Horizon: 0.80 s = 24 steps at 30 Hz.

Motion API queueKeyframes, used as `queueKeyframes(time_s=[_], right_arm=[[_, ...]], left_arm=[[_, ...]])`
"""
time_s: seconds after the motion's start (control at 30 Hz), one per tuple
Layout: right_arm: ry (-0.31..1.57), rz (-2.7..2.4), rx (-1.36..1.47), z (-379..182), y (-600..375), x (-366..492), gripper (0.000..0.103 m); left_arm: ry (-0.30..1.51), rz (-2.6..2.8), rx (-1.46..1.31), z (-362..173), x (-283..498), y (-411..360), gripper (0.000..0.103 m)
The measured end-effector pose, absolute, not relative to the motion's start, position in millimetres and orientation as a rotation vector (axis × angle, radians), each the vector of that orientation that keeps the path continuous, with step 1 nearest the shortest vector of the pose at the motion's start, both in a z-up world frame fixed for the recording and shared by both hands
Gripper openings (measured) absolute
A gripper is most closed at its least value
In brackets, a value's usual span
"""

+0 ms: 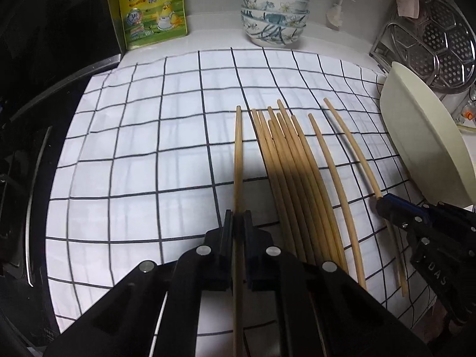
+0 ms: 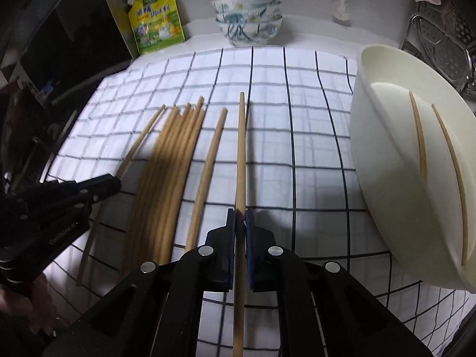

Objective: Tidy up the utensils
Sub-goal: 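Carry the chopstick into the cream basin and release it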

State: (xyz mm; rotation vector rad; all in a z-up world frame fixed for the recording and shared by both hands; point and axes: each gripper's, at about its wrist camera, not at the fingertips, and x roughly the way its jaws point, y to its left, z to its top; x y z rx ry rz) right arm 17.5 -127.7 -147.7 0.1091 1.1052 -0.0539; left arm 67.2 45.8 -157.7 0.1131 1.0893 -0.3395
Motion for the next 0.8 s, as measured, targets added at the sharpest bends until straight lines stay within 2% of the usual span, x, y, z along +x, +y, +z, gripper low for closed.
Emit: queueKeyframes(time_s=[0.43,0.8], right_arm=[[0.978,0.018,0.147,-77.3,-145.1,7.2,0.006],[0.881,-0.130,0.188,-28.3,-259.1,-19.4,0.006]], left_arm=[[0.938,-0.347,0.106,-78.3,54.3,15.4,0.007],[0.800,-0.485,0.100,-29.5,43.8,-104.3,0.007]])
